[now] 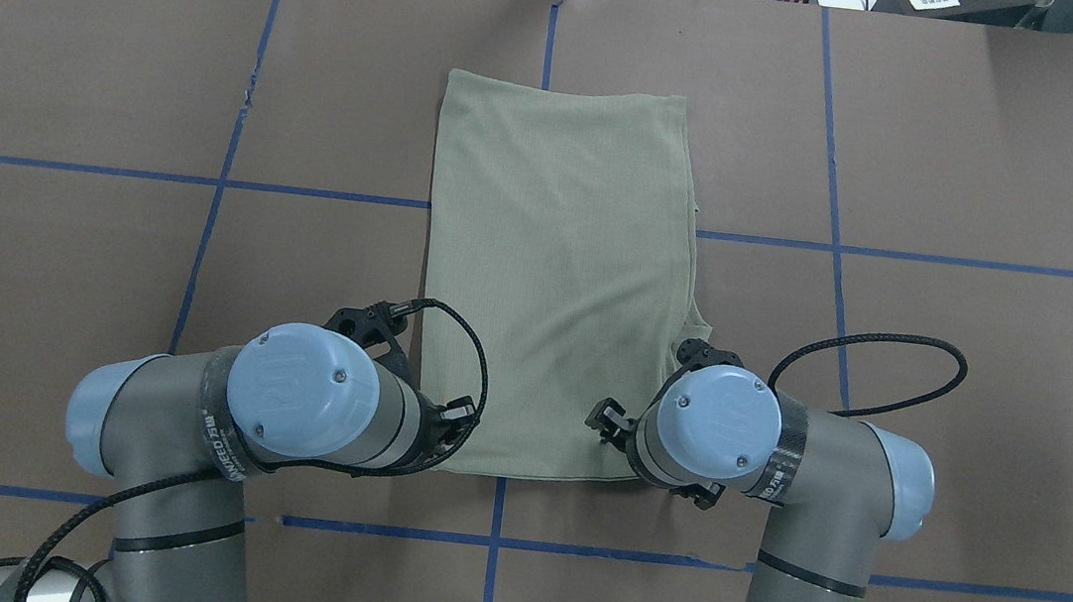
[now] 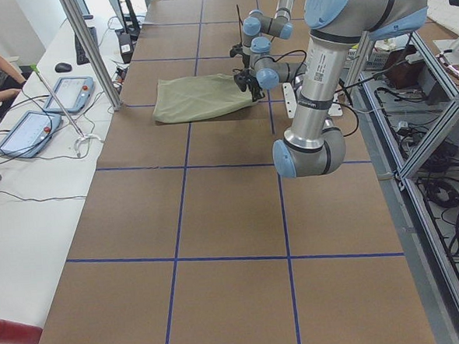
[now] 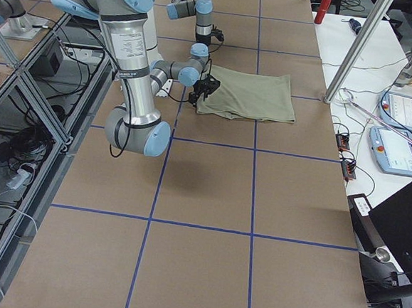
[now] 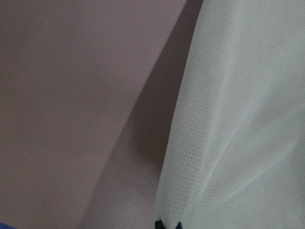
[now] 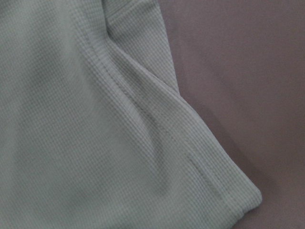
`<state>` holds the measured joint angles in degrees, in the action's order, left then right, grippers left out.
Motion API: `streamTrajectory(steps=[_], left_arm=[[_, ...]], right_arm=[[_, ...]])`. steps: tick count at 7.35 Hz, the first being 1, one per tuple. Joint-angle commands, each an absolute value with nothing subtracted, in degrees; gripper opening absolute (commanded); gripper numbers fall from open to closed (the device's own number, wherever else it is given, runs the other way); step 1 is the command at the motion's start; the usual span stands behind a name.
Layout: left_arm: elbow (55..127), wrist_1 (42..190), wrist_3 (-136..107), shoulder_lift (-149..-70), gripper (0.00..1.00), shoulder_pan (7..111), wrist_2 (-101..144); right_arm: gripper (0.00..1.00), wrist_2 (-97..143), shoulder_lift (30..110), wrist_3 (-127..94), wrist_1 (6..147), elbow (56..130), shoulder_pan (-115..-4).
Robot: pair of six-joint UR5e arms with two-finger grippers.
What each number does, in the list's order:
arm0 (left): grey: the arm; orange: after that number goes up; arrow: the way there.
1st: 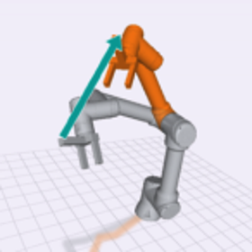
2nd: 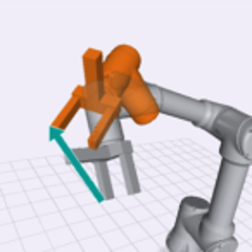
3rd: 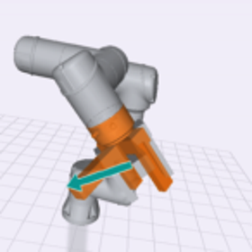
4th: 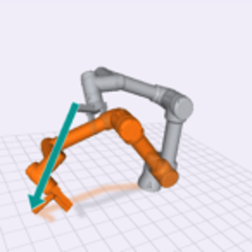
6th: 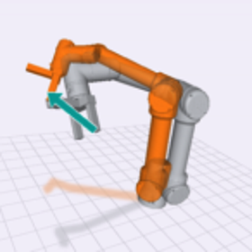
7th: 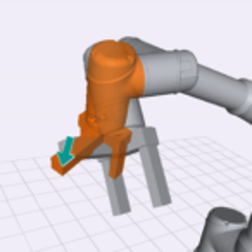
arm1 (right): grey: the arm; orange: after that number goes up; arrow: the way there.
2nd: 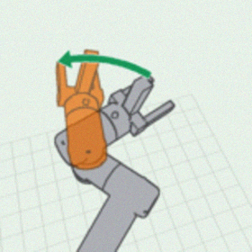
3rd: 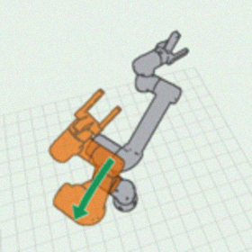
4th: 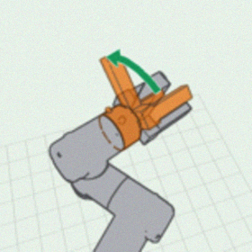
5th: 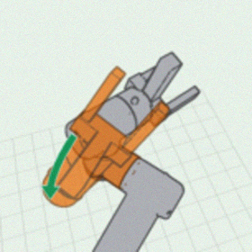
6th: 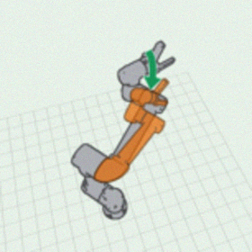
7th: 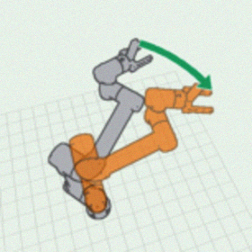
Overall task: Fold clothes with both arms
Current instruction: 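Grasp the shirt's near corners with both grippers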
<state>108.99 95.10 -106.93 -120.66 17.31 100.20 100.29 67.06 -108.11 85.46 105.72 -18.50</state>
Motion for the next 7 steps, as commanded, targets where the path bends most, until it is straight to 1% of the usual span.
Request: streamTrajectory(steps=[1,2,3,4,5,6,7], left_arm=[[108.98,95.1,-106.96,-120.67,0.0,17.31,100.2],[108.98,95.1,-107.05,-120.67,0.0,17.31,100.2],[108.98,95.1,-107.05,-120.67,0.0,17.31,100.2],[108.98,95.1,-107.05,-120.67,0.0,17.31,100.2],[108.98,95.1,-107.05,-120.67,0.0,17.31,100.2],[108.98,95.1,-107.05,-120.67,0.0,17.31,100.2],[108.98,95.1,-107.05,-120.67,0.0,17.31,100.11]], right_arm=[[0.99,100.37,67.06,-108.11,85.43,105.82,-18.54],[0.74,100.37,66.97,-108.11,85.43,106.17,-18.54],[0.53,100.37,67.06,-108.11,85.43,106.17,-18.54],[0.48,100.37,67.06,-108.11,85.43,106.26,-18.54],[0.48,100.46,67.15,-108.02,85.43,106.26,-18.54],[0.55,100.46,67.15,-108.02,85.43,106.26,-18.54],[0.54,100.46,67.06,-108.02,85.43,106.17,-18.63]])
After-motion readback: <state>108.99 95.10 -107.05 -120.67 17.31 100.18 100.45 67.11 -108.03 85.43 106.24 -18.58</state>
